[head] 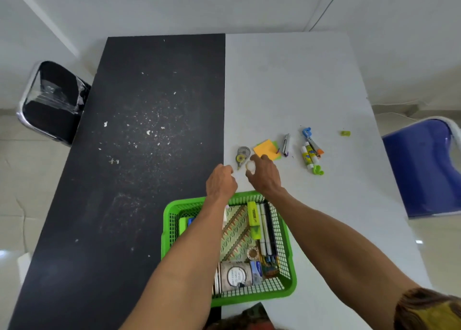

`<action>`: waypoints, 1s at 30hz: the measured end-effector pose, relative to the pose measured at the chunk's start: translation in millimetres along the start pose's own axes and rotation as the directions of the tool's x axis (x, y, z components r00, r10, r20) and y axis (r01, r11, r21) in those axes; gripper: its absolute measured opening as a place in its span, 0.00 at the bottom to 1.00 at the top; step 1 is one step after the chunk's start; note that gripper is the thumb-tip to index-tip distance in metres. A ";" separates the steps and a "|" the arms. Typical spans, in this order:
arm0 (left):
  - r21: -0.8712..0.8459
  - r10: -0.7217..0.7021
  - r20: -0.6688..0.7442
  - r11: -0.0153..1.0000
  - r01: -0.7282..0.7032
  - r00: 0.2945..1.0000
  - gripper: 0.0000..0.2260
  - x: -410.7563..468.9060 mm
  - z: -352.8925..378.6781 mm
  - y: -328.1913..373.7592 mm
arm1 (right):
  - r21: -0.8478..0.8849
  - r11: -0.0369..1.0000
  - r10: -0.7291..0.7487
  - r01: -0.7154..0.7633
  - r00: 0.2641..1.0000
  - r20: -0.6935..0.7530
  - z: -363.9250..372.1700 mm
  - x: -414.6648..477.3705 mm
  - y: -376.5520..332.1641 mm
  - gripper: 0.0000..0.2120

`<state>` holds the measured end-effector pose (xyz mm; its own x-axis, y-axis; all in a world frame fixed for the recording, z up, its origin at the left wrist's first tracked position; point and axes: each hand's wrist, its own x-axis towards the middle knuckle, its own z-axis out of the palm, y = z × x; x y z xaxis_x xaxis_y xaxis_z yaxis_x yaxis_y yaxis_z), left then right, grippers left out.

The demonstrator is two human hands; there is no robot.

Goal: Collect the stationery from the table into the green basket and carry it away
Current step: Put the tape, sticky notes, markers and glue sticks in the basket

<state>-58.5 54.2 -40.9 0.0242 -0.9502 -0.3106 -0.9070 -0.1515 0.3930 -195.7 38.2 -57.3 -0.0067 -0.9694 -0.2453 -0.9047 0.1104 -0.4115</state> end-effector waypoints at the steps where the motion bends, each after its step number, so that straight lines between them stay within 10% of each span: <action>1: 0.004 0.003 0.002 1.000 -0.003 1.000 0.12 -7.9 0.2 -0.2 | 0.029 0.999 -0.022 0.023 0.999 -0.044 -2.2 -10.9 0.6 0.21; 9: 0.025 0.066 -0.003 0.998 -0.066 0.998 0.14 -50.9 2.5 7.4 | 0.141 0.964 -0.206 0.224 0.970 -0.129 -1.5 -108.7 -3.5 0.18; 19: 0.047 0.096 -0.052 0.994 -0.094 0.994 0.10 -91.6 0.5 -6.8 | -0.016 0.993 -0.112 0.117 0.973 0.201 25.5 -194.9 16.0 0.22; 30: 0.033 0.105 -0.072 0.994 -0.103 0.992 0.09 -106.8 -5.0 -17.8 | -0.147 0.989 0.016 0.017 0.975 0.221 33.2 -210.1 -3.9 0.19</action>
<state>-42.8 157.0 -10.5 -0.0408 -0.9781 -0.2042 -0.9182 -0.0439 0.3937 -176.5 248.8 -33.3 0.0728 -0.8950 -0.4401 -0.9576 0.0606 -0.2816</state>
